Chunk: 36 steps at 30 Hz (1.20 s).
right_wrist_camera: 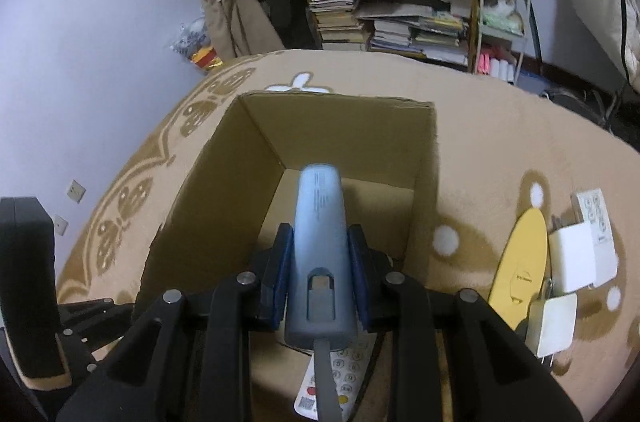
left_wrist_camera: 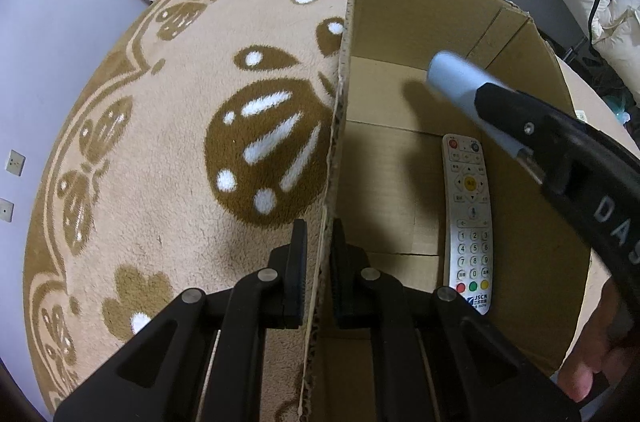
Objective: Organize rigid objects
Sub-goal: 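Carry the power bank into the box beside the remote and release, then move the right gripper over the printed mug and close on it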
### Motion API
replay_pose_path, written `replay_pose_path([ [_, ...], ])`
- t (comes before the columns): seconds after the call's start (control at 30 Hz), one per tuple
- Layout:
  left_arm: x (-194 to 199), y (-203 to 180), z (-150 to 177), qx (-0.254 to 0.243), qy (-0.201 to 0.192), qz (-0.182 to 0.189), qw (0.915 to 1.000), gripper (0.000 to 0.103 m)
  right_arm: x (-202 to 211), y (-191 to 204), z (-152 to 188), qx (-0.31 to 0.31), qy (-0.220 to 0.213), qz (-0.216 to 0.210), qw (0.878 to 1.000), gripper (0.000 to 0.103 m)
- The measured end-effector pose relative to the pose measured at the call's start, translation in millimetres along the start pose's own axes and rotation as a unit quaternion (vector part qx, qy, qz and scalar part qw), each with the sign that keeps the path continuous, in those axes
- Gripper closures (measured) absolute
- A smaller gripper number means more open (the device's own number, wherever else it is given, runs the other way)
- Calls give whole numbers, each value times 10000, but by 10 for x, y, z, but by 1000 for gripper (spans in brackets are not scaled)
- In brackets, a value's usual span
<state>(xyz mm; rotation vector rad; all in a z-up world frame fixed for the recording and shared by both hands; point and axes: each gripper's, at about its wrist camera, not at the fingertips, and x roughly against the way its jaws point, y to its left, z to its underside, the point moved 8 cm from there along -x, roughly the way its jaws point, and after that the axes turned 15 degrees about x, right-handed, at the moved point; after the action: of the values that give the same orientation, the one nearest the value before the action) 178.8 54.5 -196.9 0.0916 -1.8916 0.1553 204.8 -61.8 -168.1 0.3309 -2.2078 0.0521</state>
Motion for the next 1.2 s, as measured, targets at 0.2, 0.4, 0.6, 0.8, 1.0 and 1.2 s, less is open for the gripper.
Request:
replay_pose_path([
  [0.2, -15, 21, 4, 32, 42, 14, 10000, 93, 46, 21, -43, -75, -68, -53, 9999, 74],
  [0.4, -5, 27, -7, 56, 47, 23, 10000, 93, 285, -22, -109, -182, -399, -170, 9989, 72],
  [0.6, -2, 42, -4, 88, 38, 23, 10000, 92, 572, -207, -118, -290, -709, 159, 9969, 44],
  [0.8, -4, 47, -3, 68, 33, -4, 10000, 92, 713, -423, 52, -377, -610, 481, 9963, 18],
  [1.0, -6, 46, -5, 73, 33, -1, 10000, 92, 765, -557, 266, -384, -387, 648, 9964, 5],
  [1.2, -6, 47, -6, 75, 35, 0, 10000, 91, 890, -769, 488, -778, -342, 768, 9934, 0],
])
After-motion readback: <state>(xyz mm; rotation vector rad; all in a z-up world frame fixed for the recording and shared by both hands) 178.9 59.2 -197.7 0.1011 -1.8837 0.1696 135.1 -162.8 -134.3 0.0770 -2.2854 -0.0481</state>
